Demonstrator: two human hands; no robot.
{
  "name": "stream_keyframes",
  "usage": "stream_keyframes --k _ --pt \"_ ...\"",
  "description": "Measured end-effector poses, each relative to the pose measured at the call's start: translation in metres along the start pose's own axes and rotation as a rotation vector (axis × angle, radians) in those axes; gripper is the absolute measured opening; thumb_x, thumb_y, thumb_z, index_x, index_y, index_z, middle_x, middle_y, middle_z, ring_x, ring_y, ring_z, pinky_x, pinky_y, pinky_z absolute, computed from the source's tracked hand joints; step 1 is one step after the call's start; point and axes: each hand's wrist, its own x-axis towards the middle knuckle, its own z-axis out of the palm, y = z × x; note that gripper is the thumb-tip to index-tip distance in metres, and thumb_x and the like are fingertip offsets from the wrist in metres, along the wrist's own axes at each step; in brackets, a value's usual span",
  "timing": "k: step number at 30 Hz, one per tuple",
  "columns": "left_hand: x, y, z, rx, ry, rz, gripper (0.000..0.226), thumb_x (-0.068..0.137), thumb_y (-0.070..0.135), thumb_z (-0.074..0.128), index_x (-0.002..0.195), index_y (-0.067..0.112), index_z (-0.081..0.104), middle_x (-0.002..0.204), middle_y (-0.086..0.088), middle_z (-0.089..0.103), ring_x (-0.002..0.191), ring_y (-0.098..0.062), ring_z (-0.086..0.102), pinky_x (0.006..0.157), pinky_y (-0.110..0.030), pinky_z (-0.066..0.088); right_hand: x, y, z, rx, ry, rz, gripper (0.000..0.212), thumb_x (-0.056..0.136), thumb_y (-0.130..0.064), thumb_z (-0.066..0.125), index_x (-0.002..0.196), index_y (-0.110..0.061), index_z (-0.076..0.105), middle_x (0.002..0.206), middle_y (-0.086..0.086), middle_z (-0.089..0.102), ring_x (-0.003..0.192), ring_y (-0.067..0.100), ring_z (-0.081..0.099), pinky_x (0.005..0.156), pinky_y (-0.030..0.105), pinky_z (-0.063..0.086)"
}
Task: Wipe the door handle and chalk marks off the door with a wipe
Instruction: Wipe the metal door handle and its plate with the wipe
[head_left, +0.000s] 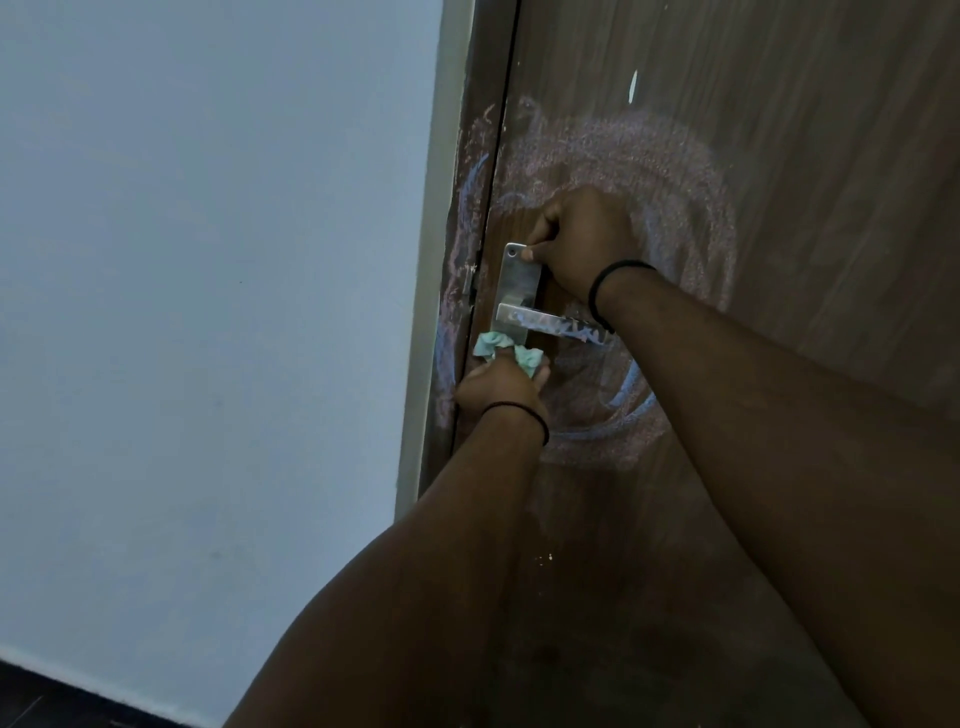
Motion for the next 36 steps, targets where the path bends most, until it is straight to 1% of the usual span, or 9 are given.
stream_keyframes --k 3,5,9,11,14,16,25,33,36 --pt "0.002 -0.001 -0.004 0.106 -0.036 0.073 0.002 0.094 0.001 0.056 0.095 0.002 0.058 0.1 -0.024 0.062 0.079 -0.036 0.065 0.065 -0.044 0.059 0.001 -0.001 0.0 -0.015 0.0 -0.009 0.007 0.076 -0.015 0.08 0.073 -0.012 0.075 0.079 0.001 0.072 0.069 0.008 0.061 0.064 0.023 0.045" --pt "0.01 0.0 -0.014 0.455 -0.029 0.321 0.008 0.092 0.002 0.059 0.088 0.0 0.065 0.093 -0.019 0.067 0.086 -0.036 0.068 0.073 -0.045 0.06 0.001 0.0 -0.001 -0.021 0.003 -0.014 0.007 0.076 -0.016 0.08 0.074 -0.012 0.075 0.08 0.0 0.072 0.071 0.009 0.062 0.065 0.023 0.045" --pt "0.027 0.009 -0.028 0.832 -0.049 0.614 0.013 0.086 0.008 0.064 0.079 0.003 0.073 0.088 -0.014 0.073 0.082 -0.024 0.069 0.063 -0.017 0.052 -0.001 0.0 0.0 -0.028 0.017 -0.027 0.007 0.076 -0.017 0.08 0.074 -0.011 0.075 0.082 0.0 0.072 0.072 0.009 0.063 0.066 0.023 0.046" --pt "0.033 0.014 -0.028 0.753 -0.069 0.563 0.01 0.085 0.01 0.066 0.084 0.004 0.075 0.086 -0.013 0.073 0.077 -0.022 0.069 0.055 -0.012 0.051 -0.001 0.0 0.0 -0.026 0.025 -0.032 0.007 0.076 -0.017 0.08 0.075 -0.011 0.075 0.083 0.001 0.072 0.074 0.011 0.064 0.068 0.024 0.048" --pt "0.029 0.018 -0.017 0.301 -0.048 0.191 0.015 0.089 0.0 0.06 0.103 -0.007 0.064 0.094 -0.022 0.067 0.077 -0.034 0.068 0.063 -0.038 0.06 -0.001 0.001 0.0 -0.023 0.021 -0.032 0.006 0.076 -0.016 0.079 0.076 -0.011 0.076 0.083 0.002 0.073 0.075 0.011 0.064 0.07 0.025 0.049" --pt "0.028 0.019 -0.014 0.147 -0.054 0.045 0.024 0.092 -0.003 0.056 0.116 -0.009 0.056 0.1 -0.027 0.064 0.073 -0.035 0.067 0.056 -0.038 0.058 -0.001 0.0 0.001 -0.027 0.016 -0.036 0.006 0.076 -0.016 0.079 0.076 -0.011 0.076 0.083 0.002 0.073 0.075 0.012 0.064 0.069 0.025 0.049" --pt "0.004 0.012 -0.013 0.228 -0.233 -0.093 0.03 0.098 0.001 0.048 0.127 -0.01 0.05 0.117 -0.029 0.062 0.074 -0.029 0.068 0.055 -0.033 0.056 -0.002 -0.002 -0.002 -0.015 0.022 -0.005 0.006 0.076 -0.013 0.079 0.072 -0.012 0.075 0.08 0.001 0.072 0.074 0.012 0.065 0.071 0.026 0.051" --pt "-0.007 0.003 0.001 0.054 -0.069 -0.053 0.018 0.097 0.004 0.052 0.113 -0.005 0.056 0.111 -0.027 0.061 0.067 -0.029 0.062 0.072 -0.041 0.055 -0.005 -0.003 0.0 -0.025 0.002 -0.001 0.003 0.078 -0.011 0.077 0.076 -0.011 0.075 0.084 0.005 0.073 0.079 0.016 0.066 0.075 0.028 0.053" --pt "-0.005 0.005 -0.003 0.135 -0.052 0.011 0.018 0.095 0.002 0.054 0.112 -0.005 0.057 0.098 -0.02 0.063 0.065 -0.023 0.061 0.058 -0.031 0.057 -0.004 -0.002 0.0 -0.011 0.006 0.001 0.004 0.077 -0.011 0.078 0.074 -0.01 0.075 0.082 0.005 0.073 0.077 0.016 0.066 0.074 0.028 0.053"
